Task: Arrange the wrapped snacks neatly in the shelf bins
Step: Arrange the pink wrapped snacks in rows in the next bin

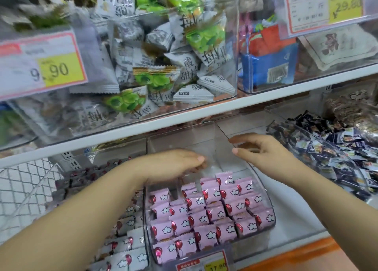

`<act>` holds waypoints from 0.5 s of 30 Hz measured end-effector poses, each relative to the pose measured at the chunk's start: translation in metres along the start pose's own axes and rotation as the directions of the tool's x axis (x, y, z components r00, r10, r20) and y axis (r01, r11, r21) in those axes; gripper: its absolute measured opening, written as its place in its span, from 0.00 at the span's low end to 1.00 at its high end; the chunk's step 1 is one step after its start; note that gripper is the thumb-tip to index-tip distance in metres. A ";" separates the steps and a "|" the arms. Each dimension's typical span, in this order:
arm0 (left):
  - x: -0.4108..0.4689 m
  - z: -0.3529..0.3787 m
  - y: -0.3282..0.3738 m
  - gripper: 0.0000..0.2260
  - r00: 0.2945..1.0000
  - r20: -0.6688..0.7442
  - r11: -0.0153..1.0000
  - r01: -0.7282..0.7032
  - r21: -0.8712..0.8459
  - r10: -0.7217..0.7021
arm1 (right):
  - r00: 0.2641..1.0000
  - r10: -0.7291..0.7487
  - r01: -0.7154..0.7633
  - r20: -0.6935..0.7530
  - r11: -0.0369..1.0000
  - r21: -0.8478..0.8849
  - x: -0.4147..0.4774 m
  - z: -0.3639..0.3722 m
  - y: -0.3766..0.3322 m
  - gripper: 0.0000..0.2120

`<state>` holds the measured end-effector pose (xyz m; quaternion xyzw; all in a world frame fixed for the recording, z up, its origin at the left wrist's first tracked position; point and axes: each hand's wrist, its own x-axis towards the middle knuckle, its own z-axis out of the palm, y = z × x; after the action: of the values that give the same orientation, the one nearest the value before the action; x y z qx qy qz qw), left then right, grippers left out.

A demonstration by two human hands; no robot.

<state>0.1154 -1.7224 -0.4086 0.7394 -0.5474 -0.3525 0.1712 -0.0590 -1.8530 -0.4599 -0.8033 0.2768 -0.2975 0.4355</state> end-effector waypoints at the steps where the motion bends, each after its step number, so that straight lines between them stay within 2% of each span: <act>1: -0.017 -0.005 -0.003 0.14 0.997 -0.072 0.999 -0.037 0.033 0.039 | 0.999 -0.031 0.030 -0.011 0.999 -0.044 0.001 0.002 -0.008 0.10; 4: -0.059 -0.009 -0.010 0.09 0.920 -0.371 0.989 -0.093 0.111 0.128 | 0.988 -0.129 0.144 0.079 0.963 -0.226 0.007 0.008 -0.036 0.09; 7: -0.085 -0.007 -0.028 0.10 0.838 -0.529 0.991 -0.123 0.057 0.135 | 0.954 -0.103 0.206 0.282 0.907 -0.366 0.023 0.031 -0.066 0.09; 10: -0.087 -0.003 -0.050 0.11 0.825 -0.554 0.992 -0.121 0.025 0.115 | 0.856 0.056 0.247 0.514 0.829 -0.501 0.038 0.058 -0.082 0.13; 12: -0.085 -0.001 -0.064 0.13 0.843 -0.529 0.994 -0.112 0.003 0.097 | 0.768 0.229 0.161 0.598 0.835 -0.526 0.047 0.077 -0.081 0.16; 15: -0.083 0.000 -0.075 0.14 0.893 -0.435 0.991 -0.132 -0.015 0.112 | 0.628 0.472 -0.030 0.618 0.809 -0.588 0.063 0.105 -0.072 0.16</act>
<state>0.1544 -1.6200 -0.4286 0.7595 -0.5329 -0.1798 0.3267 0.0720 -1.8072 -0.4298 -0.8899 0.2598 0.2091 0.3111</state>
